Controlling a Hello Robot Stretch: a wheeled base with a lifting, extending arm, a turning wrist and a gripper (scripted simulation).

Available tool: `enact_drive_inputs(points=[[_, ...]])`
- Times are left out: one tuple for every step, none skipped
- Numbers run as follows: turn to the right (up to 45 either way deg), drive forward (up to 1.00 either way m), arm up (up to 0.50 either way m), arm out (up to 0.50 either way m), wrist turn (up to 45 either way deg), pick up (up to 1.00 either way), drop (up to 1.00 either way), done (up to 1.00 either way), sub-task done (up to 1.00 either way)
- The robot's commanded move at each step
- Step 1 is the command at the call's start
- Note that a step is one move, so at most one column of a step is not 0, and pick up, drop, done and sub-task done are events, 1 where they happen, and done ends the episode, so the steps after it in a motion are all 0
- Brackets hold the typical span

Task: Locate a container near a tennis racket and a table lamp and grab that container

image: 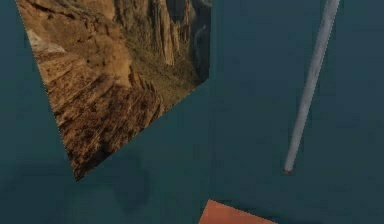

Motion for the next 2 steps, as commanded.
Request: enact_drive_inputs(points=[[0.0, 0.00, 0.10, 0.00, 0.0, 0.00, 0.00, 0.00, 0.00], [0.0, 0.00, 0.00, 0.00, 0.0, 0.00, 0.00, 1.00, 0.00]])
